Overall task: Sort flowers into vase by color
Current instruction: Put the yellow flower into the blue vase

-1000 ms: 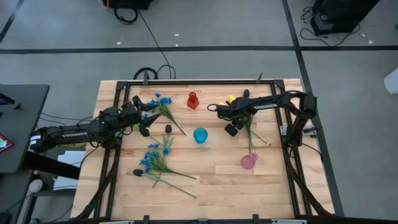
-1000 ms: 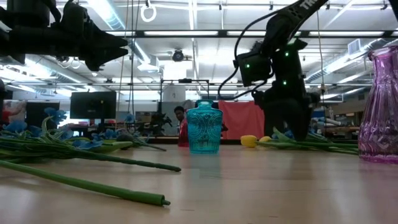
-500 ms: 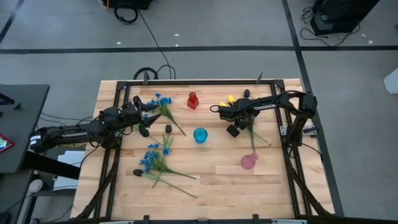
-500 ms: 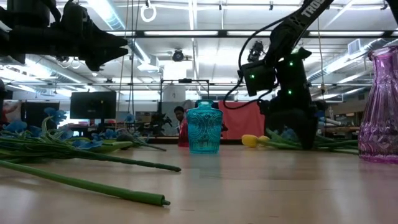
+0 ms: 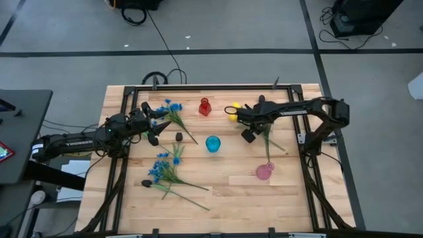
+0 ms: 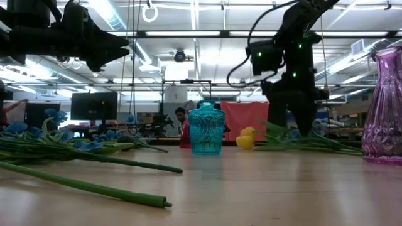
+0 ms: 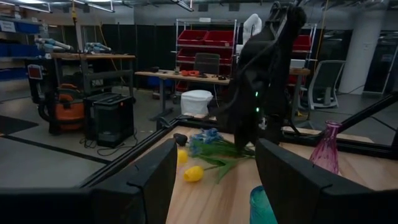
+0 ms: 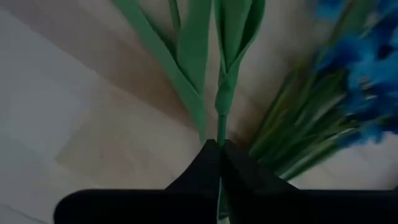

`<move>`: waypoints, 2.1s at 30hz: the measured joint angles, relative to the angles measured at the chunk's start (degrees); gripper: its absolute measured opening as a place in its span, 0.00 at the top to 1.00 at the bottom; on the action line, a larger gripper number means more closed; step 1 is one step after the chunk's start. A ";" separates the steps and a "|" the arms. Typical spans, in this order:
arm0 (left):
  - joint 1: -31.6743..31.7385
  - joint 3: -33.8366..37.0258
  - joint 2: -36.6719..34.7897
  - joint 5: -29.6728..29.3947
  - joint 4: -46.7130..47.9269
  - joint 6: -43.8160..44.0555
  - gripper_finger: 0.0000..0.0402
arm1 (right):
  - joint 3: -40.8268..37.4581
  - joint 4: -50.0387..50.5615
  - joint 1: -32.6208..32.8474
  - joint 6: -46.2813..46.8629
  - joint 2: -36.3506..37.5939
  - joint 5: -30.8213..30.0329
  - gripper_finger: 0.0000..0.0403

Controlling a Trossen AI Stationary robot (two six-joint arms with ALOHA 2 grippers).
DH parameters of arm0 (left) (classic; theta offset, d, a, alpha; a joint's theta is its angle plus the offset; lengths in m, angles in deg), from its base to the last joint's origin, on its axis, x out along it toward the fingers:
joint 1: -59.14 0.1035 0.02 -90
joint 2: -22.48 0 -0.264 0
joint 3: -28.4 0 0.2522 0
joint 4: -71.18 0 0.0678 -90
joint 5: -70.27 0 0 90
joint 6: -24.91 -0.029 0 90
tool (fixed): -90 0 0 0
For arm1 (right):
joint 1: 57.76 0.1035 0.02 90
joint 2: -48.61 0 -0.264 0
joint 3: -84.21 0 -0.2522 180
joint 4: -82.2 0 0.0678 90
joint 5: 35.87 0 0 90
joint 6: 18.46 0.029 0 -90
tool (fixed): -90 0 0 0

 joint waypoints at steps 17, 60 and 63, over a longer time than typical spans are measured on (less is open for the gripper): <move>-0.36 0.19 1.40 8.67 -0.65 7.76 0.44 | -0.02 -50.38 5.39 -16.28 11.44 6.05 0.96; -15.74 -18.91 84.54 -1.49 -47.74 3.31 0.10 | -17.51 -99.40 17.47 -23.27 3.02 -4.38 0.96; -15.74 -21.15 87.45 -2.06 -47.99 2.18 0.10 | -18.55 -99.23 17.42 -22.62 3.03 -4.20 0.96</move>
